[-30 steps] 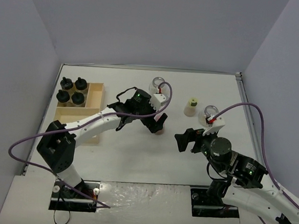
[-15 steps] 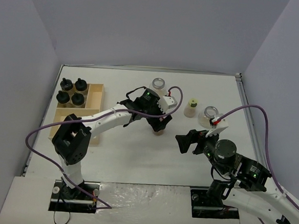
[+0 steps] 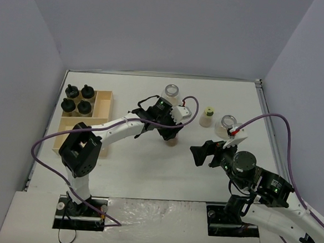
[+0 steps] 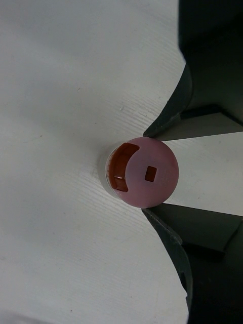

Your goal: Organize the condiment bottles

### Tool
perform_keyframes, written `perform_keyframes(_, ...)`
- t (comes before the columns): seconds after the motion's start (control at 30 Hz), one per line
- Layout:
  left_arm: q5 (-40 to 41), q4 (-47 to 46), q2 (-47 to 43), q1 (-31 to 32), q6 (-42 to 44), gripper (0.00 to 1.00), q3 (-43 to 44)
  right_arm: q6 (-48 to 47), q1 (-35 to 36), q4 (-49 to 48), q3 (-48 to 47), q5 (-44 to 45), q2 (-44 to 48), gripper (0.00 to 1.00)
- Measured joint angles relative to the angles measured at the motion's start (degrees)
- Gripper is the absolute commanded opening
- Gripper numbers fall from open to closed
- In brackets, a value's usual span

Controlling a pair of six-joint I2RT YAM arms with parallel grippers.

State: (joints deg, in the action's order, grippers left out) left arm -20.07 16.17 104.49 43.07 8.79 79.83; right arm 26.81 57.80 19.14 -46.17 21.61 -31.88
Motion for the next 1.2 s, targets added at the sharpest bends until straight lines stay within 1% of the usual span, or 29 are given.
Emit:
perform_keyframes(0.13,0.7,0.1,-0.9,-0.4,-0.5,0.0,0.0,0.0,0.0,0.0,0.0,0.0,-0.3,1.0)
perform_keyframes(0.27,0.9,0.2,-4.7,-2.6,-2.7,0.0,-0.1,0.0,0.0,0.0,0.0,0.0,-1.4,1.0)
perform_keyframes(0.4,3.1,0.4,-10.8,-7.5,-6.0,0.0,-0.1,0.0,0.0,0.0,0.0,0.0,-2.8,1.0)
perform_keyframes(0.5,7.5,1.8,-14.9,-11.9,-8.9,0.0,0.4,-0.2,0.0,-0.1,0.0,0.0,-3.8,1.0)
perform_keyframes(0.57,11.6,3.7,-16.0,-14.5,-10.4,0.0,1.9,-0.3,0.0,-0.5,0.0,0.0,-4.5,1.0)
perform_keyframes(0.73,21.6,8.0,-16.0,-21.0,-14.4,0.0,5.9,-0.5,0.0,-1.7,0.0,0.0,-5.9,1.0)
perform_keyframes(0.93,26.9,9.8,-12.3,-31.9,-18.9,0.0,9.4,-0.9,0.0,-2.3,0.0,0.0,-6.5,1.0)
perform_keyframes(1.03,28.9,9.9,-9.3,-34.9,-20.3,0.0,10.1,-0.9,0.0,-2.3,0.0,0.0,-6.5,1.0)
perform_keyframes(1.2,28.7,10.1,-5.1,-36.5,-22.0,0.0,10.1,-0.9,0.0,-2.5,0.0,0.0,-6.5,1.0)
